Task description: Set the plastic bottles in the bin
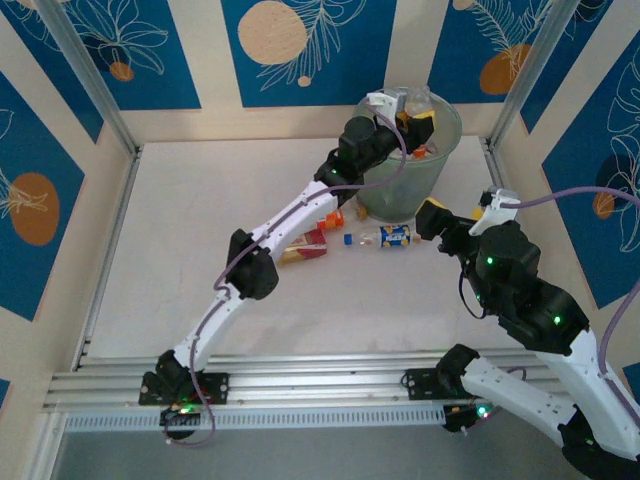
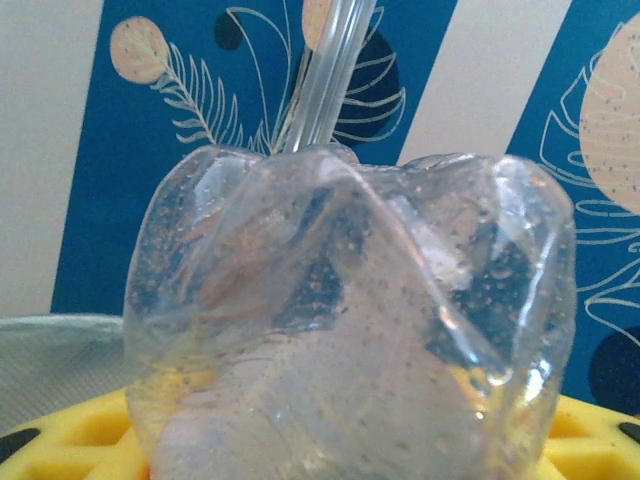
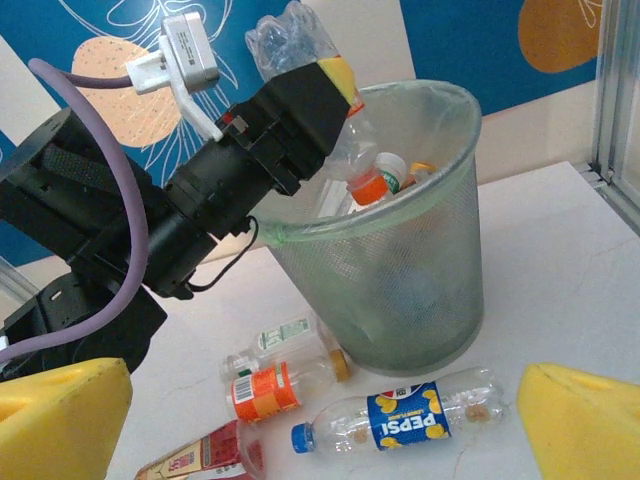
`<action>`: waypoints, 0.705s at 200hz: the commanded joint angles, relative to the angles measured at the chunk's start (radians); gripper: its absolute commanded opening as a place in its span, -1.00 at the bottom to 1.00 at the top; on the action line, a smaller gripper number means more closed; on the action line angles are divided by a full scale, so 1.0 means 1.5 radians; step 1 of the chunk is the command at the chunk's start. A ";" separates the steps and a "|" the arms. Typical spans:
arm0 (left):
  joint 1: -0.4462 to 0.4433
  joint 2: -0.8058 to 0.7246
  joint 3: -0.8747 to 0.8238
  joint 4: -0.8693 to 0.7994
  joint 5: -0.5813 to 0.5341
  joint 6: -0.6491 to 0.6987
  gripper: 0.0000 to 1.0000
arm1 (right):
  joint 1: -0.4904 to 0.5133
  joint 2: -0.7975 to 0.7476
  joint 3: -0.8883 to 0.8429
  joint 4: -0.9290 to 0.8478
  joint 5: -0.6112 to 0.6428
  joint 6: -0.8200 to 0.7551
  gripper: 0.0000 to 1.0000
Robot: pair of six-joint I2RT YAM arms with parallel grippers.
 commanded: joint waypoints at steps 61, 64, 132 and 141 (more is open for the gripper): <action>-0.010 0.046 0.034 0.009 -0.004 -0.015 0.16 | 0.005 -0.006 0.000 0.005 -0.004 0.005 0.98; -0.010 0.047 0.034 0.009 -0.003 -0.015 0.16 | 0.005 -0.006 0.000 0.004 -0.004 0.006 0.98; -0.012 0.048 0.034 -0.007 0.003 -0.011 0.99 | 0.005 -0.007 -0.005 0.009 -0.002 0.002 0.98; -0.012 0.044 0.034 -0.012 0.001 -0.009 0.99 | 0.005 -0.006 -0.006 0.009 -0.003 0.001 0.99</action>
